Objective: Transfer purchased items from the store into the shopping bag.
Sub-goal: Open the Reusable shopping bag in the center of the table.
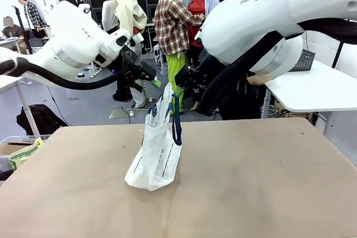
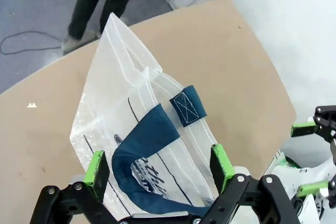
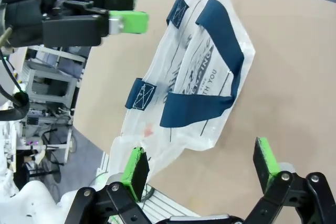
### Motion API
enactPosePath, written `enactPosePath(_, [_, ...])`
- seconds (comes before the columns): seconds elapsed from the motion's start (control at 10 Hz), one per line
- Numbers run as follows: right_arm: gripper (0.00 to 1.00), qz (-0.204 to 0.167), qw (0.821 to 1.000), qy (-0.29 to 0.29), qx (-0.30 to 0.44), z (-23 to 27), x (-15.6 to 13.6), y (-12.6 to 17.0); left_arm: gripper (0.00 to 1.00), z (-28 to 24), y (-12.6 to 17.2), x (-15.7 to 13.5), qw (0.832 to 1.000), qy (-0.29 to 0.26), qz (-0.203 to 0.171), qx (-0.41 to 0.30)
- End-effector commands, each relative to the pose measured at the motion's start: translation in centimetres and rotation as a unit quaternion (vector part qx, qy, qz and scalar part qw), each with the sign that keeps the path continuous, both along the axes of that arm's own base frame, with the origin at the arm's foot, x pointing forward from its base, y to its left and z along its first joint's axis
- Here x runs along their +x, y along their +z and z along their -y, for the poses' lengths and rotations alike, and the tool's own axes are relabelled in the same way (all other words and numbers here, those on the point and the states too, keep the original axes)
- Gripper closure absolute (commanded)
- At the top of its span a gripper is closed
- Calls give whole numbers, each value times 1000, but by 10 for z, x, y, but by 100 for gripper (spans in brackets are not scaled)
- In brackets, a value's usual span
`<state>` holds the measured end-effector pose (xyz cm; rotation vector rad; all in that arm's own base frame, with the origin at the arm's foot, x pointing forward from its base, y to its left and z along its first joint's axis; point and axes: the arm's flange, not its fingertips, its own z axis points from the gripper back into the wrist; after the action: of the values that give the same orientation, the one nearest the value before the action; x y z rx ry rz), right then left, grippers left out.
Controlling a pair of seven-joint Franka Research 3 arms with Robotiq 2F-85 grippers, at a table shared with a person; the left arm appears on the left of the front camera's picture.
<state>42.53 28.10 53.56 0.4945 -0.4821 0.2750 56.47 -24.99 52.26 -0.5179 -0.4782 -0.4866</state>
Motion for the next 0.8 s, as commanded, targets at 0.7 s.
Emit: enactPosePath(0.7, [0, -112, 993, 7, 30, -47, 54, -48, 0, 21, -25, 17, 999, 0, -37, 36])
